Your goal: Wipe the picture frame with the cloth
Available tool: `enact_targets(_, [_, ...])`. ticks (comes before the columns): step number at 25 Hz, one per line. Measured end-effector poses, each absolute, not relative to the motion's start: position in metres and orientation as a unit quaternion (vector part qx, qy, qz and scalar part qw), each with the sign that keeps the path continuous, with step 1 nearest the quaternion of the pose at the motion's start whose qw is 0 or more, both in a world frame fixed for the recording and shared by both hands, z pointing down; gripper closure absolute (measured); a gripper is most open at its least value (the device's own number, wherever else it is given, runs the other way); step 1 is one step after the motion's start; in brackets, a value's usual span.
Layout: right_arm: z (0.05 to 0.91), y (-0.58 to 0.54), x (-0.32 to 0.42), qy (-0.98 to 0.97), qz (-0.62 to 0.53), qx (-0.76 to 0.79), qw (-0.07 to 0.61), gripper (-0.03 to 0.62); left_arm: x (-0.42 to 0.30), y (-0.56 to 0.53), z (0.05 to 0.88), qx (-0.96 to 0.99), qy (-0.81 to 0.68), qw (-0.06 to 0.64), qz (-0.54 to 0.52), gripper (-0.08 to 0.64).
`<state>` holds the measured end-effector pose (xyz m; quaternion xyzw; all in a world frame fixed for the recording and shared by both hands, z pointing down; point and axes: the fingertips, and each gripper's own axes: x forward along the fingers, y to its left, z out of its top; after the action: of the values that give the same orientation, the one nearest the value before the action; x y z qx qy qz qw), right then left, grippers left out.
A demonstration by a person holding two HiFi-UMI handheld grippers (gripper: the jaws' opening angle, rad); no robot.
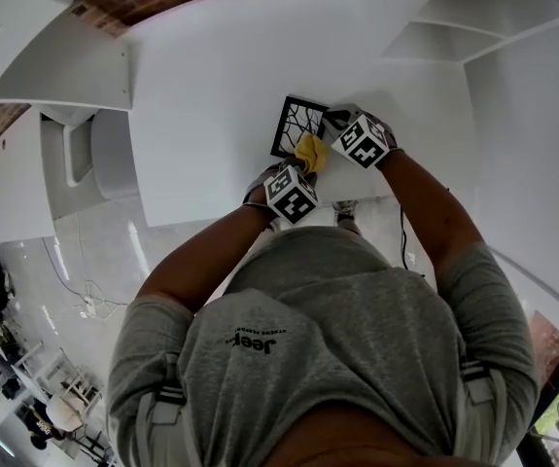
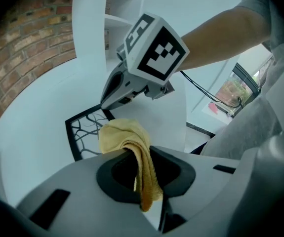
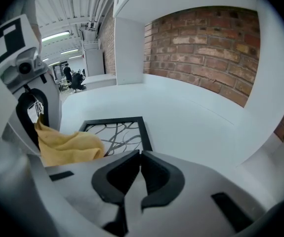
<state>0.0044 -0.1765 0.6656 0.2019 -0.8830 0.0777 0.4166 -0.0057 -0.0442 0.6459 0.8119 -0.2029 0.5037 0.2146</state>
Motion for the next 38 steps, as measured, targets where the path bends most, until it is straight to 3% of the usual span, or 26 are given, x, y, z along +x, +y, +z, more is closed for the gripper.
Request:
enact_targets(8, [0.664, -0.177, 0.006, -0.884, 0.078, 0.206, 0.413, 0.571, 0.031, -0.035, 0.641, 0.825, -0.167, 0.201, 0.500, 0.495])
enact_targets(16, [0.667, -0.177, 0.006, -0.883, 0.074, 0.207, 0.415, 0.571, 0.021, -0.036, 0.640, 0.825, -0.180, 0.207, 0.494, 0.495])
enact_targets(31, [0.666, -0.176, 0.006, -0.880, 0.066, 0.203, 0.425, 0.572, -0.112, -0.055, 0.626, 0.778, -0.307, 0.225, 0.499, 0.495])
enact_targets(38, [0.666, -0.178, 0.005, -0.878, 0.063, 0.202, 0.430, 0.572, -0.108, -0.055, 0.645, 0.773, -0.298, 0.220, 0.516, 0.495])
